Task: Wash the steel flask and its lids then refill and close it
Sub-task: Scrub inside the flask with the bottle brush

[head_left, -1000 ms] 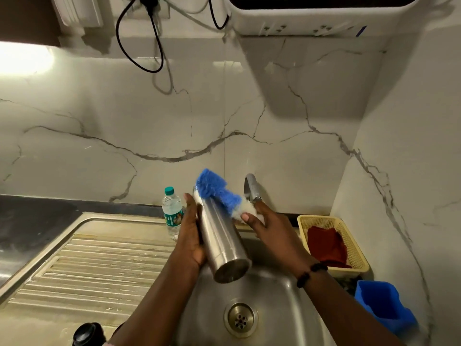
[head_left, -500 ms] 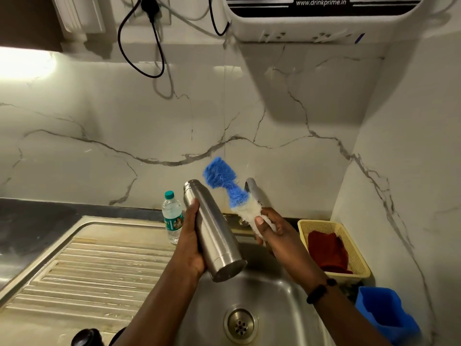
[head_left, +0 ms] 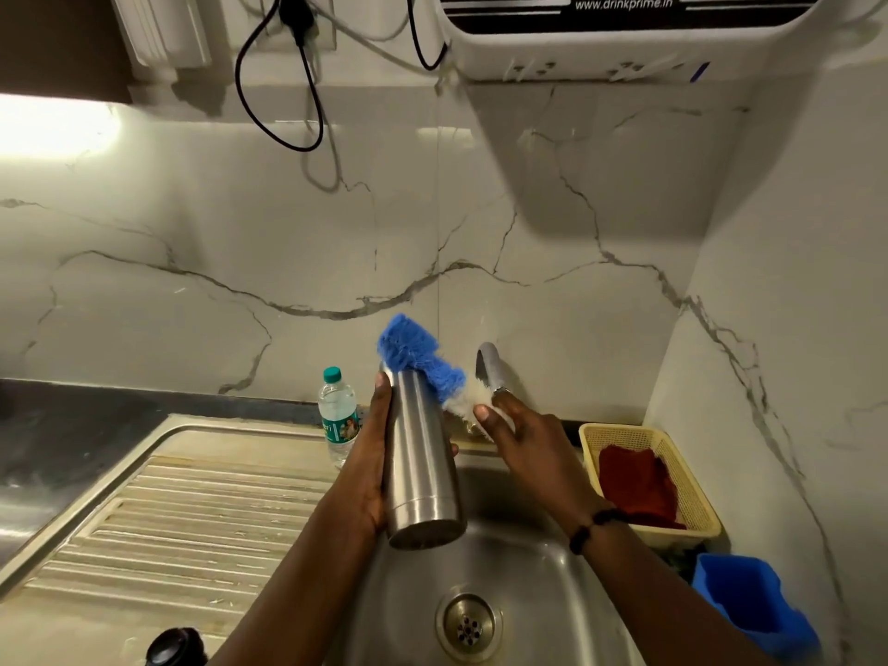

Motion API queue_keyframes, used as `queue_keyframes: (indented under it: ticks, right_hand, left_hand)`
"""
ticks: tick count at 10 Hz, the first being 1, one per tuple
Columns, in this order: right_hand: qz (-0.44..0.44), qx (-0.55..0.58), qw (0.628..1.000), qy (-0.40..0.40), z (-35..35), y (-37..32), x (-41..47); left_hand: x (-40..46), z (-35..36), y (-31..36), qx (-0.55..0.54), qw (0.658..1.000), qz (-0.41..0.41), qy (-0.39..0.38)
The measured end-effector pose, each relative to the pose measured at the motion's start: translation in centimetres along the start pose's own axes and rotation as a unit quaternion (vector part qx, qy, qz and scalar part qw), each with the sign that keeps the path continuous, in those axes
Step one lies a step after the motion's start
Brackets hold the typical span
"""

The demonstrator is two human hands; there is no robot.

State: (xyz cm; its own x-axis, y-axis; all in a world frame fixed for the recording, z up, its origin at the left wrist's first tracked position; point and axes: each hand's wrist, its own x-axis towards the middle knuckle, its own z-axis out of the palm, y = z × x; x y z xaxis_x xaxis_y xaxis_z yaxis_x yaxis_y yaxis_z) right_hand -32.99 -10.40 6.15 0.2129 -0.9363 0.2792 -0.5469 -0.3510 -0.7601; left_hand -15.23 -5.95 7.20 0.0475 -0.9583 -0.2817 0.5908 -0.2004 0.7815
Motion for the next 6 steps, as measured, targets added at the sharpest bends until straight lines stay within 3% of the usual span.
queue_keyframes:
  ticks: [1, 2, 3, 4, 5, 6]
  right_hand:
    - [0.000, 0.025, 0.999, -0.048, 0.4, 0.6, -1.4]
    - [-0.052, 0.061, 0.993, -0.087, 0.6, 1.9, -4.3]
    - [-0.075, 0.043, 0.992, -0.091, 0.1, 2.3, -4.6]
    - [-0.037, 0.013, 0.998, -0.048, 0.1, 2.0, -2.1]
    - [-0.045, -0.005, 0.999, 0.024, -0.8, 1.5, 0.4]
    - [-0.059, 0.002, 0.998, 0.016, -1.2, 1.2, 0.6]
  left_hand:
    - [1.9, -0.9, 0.9, -0.004, 0.998, 0.064, 0.025]
    - [0.2, -0.6, 2.5, -0.130, 0.927, 0.149, -0.318]
    - [1.8, -0.3, 2.1, -0.040, 0.998, 0.017, 0.055]
    - [1.4, -1.2, 0.6, 0.067, 0.996, 0.015, 0.065]
    - [-0.3, 0.9, -0.4, 0.042, 0.999, -0.004, -0.001]
    - [1.3, 0.5, -1.4, 0.069, 0.994, 0.035, -0.072]
